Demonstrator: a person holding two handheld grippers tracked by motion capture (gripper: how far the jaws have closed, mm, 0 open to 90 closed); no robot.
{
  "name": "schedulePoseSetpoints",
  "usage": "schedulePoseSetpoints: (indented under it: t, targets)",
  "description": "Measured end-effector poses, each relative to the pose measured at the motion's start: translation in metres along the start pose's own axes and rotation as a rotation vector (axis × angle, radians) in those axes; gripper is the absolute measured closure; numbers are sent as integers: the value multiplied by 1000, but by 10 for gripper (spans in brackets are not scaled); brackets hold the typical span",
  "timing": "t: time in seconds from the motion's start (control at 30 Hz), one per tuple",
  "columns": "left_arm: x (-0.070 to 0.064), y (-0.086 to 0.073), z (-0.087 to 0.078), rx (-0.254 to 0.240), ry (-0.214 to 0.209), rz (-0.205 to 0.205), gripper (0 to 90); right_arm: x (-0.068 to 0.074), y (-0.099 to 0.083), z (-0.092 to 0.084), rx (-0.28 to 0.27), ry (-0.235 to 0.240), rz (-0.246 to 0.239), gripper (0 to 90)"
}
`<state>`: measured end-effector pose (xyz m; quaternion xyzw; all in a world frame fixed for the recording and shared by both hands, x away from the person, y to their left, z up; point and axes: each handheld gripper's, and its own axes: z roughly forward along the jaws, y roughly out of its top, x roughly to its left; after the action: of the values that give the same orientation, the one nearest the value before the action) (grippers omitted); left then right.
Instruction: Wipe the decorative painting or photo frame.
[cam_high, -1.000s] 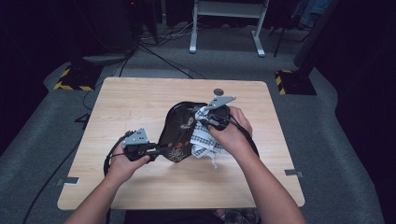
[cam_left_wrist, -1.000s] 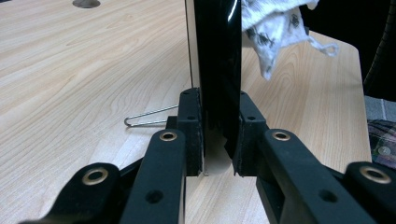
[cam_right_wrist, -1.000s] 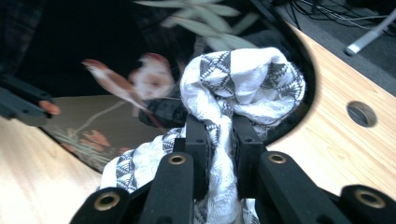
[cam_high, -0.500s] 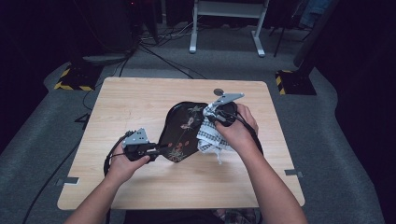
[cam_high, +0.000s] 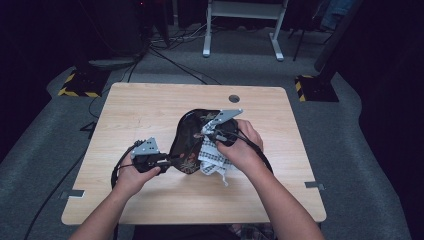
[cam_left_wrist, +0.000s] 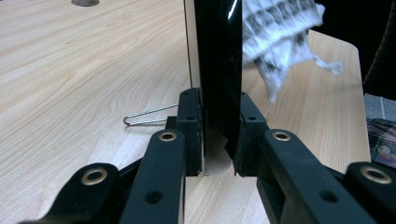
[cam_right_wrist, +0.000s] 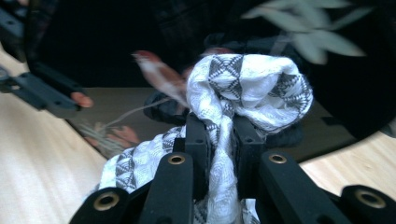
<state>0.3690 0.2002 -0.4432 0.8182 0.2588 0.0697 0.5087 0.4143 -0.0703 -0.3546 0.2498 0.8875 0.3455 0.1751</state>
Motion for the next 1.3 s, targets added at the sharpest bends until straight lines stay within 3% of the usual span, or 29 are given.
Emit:
schedulePoseSetpoints:
  t: [0.3,0.47,0.63,1.3]
  targets:
    - [-1,0,0,3,-5,-4,766,18,2,7,-3,46,-40,804]
    - [-1,0,0,4,-3,-1,766,18,2,7,-6,55,-37,805]
    - [-1,0,0,3,-3,-1,765,4,-3,4,-14,32,9,806]
    - [-2,0,0,1,-10,0,757,-40,-19,-3,-2,-64,114,806]
